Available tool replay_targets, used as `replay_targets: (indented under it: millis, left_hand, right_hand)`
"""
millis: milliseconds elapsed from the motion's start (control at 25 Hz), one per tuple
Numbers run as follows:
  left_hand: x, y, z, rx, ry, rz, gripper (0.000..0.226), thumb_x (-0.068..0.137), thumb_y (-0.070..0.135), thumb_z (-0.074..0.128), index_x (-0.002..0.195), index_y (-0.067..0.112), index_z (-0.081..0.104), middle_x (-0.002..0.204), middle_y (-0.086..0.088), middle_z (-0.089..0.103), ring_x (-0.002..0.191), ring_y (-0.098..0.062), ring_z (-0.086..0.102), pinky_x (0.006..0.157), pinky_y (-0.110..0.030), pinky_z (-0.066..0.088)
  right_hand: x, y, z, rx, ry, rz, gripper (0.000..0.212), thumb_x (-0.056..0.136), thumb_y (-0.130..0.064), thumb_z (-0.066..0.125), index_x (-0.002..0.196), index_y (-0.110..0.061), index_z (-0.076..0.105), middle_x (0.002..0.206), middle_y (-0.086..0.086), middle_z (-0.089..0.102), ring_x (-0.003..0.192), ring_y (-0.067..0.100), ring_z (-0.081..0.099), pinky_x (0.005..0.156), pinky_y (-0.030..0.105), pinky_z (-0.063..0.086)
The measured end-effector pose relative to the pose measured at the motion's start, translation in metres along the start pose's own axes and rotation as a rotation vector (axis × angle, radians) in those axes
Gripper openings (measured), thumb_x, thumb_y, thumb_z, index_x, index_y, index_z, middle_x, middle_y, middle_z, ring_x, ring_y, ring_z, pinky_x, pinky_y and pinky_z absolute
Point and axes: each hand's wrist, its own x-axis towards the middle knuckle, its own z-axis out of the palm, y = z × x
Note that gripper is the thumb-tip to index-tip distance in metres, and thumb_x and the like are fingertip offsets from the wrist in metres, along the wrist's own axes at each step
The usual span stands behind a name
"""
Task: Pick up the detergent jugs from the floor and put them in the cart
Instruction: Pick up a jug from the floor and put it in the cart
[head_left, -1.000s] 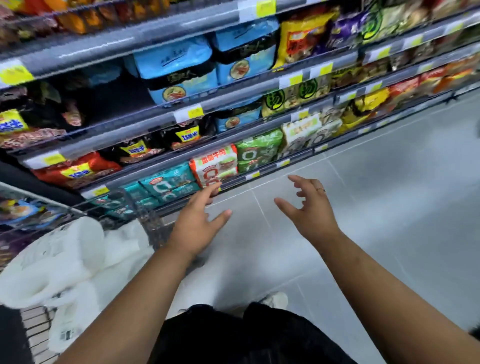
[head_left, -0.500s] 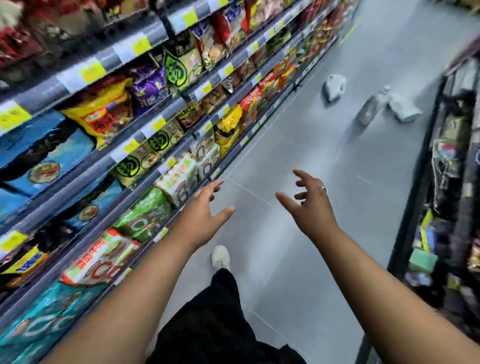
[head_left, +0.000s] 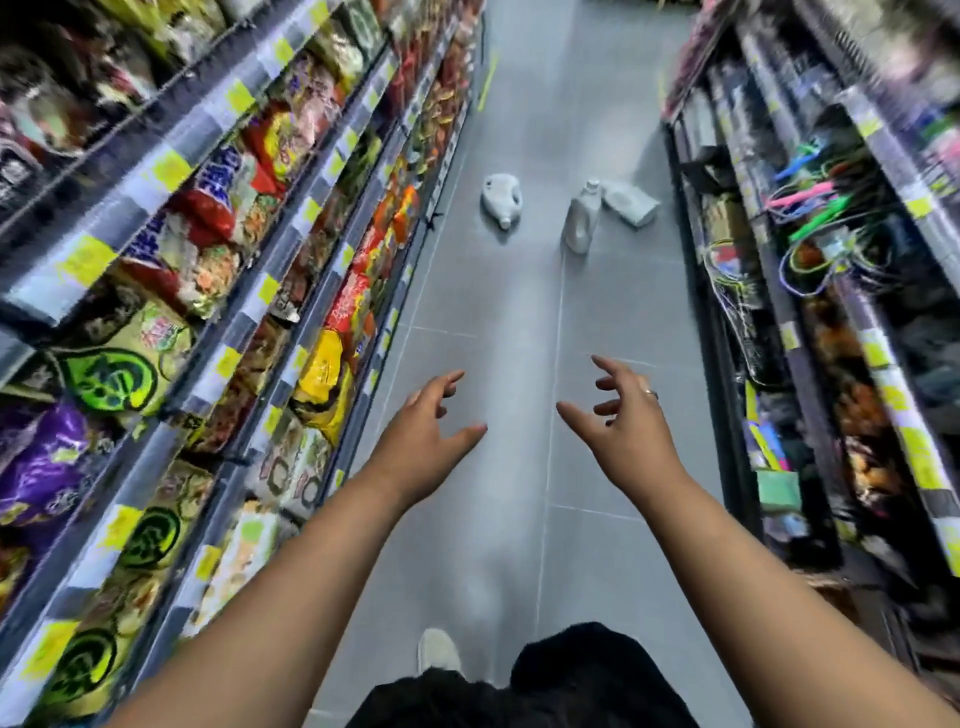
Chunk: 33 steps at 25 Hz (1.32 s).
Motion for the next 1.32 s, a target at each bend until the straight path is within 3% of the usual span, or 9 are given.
replay_targets:
  millis: [240,760,1040,1200,1320]
  left_hand:
    - [0.131,0.044,0.01,0.024,-0.099,0.086,0.063,0.09,0.034,0.067,0.145,0.034,0.036,0.142,0.007,0.046,0.121,-0.009,0.048,0.103,-0.037,0.046]
    - [0.448,0.148,0.04,0.084,-0.139,0.052,0.063,0.089,0.034,0.068,0.144,0.035,0.037,0.139,0.007,0.049,0.122,-0.01,0.05,0.104,-0.038,0.045]
    - [0.651,0.172,0.03,0.099,-0.232,0.093,0.063,0.089,0.035,0.068,0.143,0.037,0.037,0.135,0.009,0.051,0.119,-0.009,0.052,0.101,-0.034,0.046]
    - [0.766,0.192,0.013,0.093,-0.316,0.096,0.06,0.089,0.034,0.068,0.141,0.039,0.038,0.132,0.011,0.051,0.118,-0.01,0.054,0.095,-0.03,0.047]
    - [0.852,0.217,0.004,0.131,-0.366,0.117,0.06,0.089,0.034,0.068,0.141,0.041,0.039,0.131,0.013,0.052,0.117,-0.009,0.054,0.092,-0.028,0.046]
  right_hand:
    - [0.108,0.018,-0.018,0.047,0.125,0.084,0.063,0.081,-0.039,0.074,0.137,-0.036,0.045,0.12,-0.007,0.043,0.094,0.012,0.057,0.084,0.03,0.048]
    - [0.437,0.038,-0.09,0.041,0.089,0.142,0.063,0.082,-0.04,0.073,0.138,-0.035,0.044,0.12,-0.005,0.043,0.098,0.014,0.055,0.089,0.037,0.05]
    - [0.609,0.04,-0.071,0.066,0.169,0.244,0.063,0.082,-0.038,0.073,0.138,-0.033,0.044,0.12,-0.004,0.044,0.098,0.015,0.056,0.083,0.033,0.049]
    - [0.696,0.032,-0.059,0.096,0.219,0.327,0.064,0.082,-0.037,0.073,0.138,-0.031,0.044,0.12,-0.002,0.044,0.095,0.016,0.055,0.087,0.036,0.05]
    - [0.761,0.028,-0.061,0.134,0.291,0.376,0.063,0.082,-0.036,0.073,0.138,-0.03,0.045,0.12,-0.001,0.044,0.091,0.012,0.054,0.083,0.03,0.046]
